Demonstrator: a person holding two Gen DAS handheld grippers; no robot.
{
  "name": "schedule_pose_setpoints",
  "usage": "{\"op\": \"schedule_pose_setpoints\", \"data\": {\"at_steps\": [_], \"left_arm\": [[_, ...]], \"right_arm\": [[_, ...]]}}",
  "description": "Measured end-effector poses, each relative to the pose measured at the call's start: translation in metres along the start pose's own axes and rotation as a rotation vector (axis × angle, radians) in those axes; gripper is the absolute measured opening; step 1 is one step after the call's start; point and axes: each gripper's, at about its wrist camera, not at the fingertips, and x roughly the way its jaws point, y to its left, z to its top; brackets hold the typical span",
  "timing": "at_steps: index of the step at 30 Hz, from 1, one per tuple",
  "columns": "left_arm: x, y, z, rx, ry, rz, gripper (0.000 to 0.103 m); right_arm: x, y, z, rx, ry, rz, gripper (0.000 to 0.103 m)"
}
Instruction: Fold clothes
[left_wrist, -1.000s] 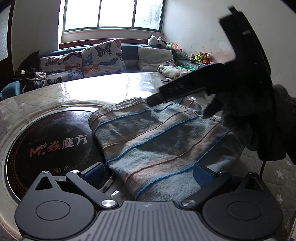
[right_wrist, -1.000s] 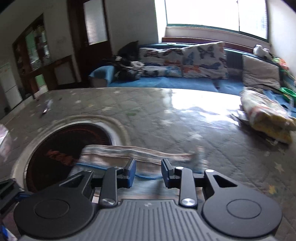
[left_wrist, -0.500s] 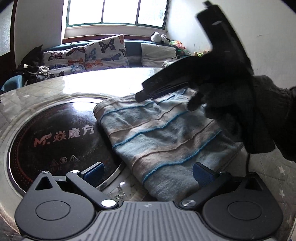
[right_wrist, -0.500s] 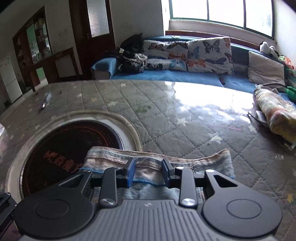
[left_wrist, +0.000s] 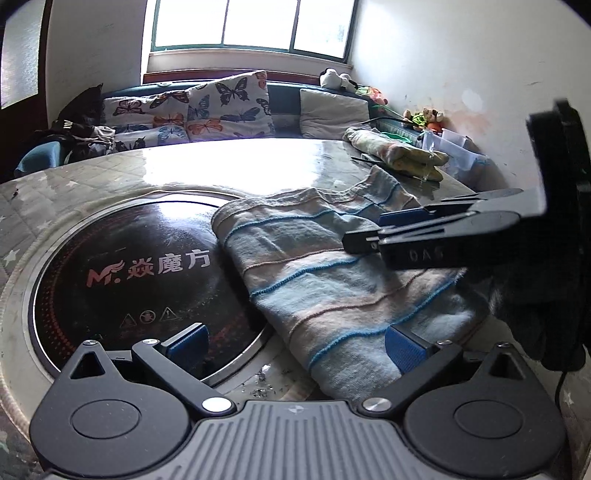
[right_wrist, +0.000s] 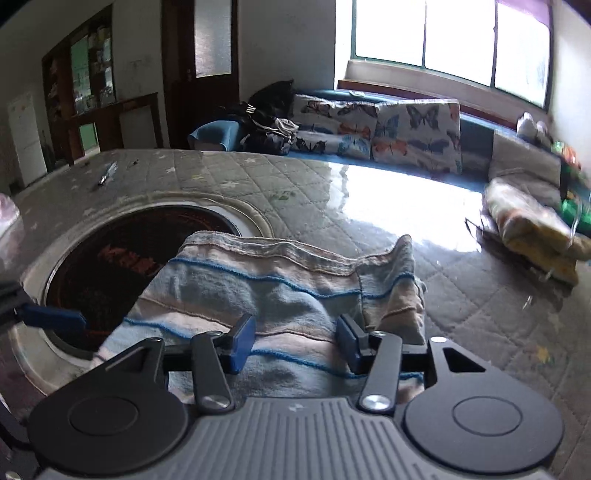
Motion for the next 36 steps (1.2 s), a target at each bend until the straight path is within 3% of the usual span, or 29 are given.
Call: {"op": "schedule_pose_setpoints", "data": {"at_steps": [6, 9, 13, 15, 20, 26, 29, 36], "left_arm": [[-0.001, 0.004, 0.002, -0.009, -0.008, 0.019, 0.103], [0.000, 0.005, 0.001, -0.014, -0.006, 0.022, 0.103], [0.002, 0.005, 0.000, -0.022, 0.004, 0.025, 0.103], [0.001, 0.006, -0.001, -0.025, 0.007, 0.025, 0.103], [-0.003, 0.008, 0.001, -0.025, -0.004, 0.031, 0.103], [-0.002, 0.010, 0.001, -0.035, -0.009, 0.036, 0.103], [-0.001, 0.009, 0.001, -0.032, -0.006, 0.037, 0.103], [0.001, 0.011, 0.002, -0.037, -0.003, 0.038, 0.103]], "right_arm": [[-0.026, -0.001, -0.013, -0.015, -0.036, 0.005, 0.056], [-0.036, -0.007, -0.025, 0.000, -0.019, 0.017, 0.066], [-0.036, -0.014, -0.041, 0.035, 0.006, 0.041, 0.067], [-0.035, -0.011, -0.047, 0.020, -0.012, 0.047, 0.076], [-0.050, -0.001, -0.047, -0.022, -0.043, 0.041, 0.079], [-0.084, -0.006, -0.058, -0.010, -0.079, 0.081, 0.090], [-0.085, -0.008, -0.069, 0.003, -0.068, 0.099, 0.100], [-0.076, -0.013, -0.082, 0.050, -0.046, 0.102, 0.103]]}}
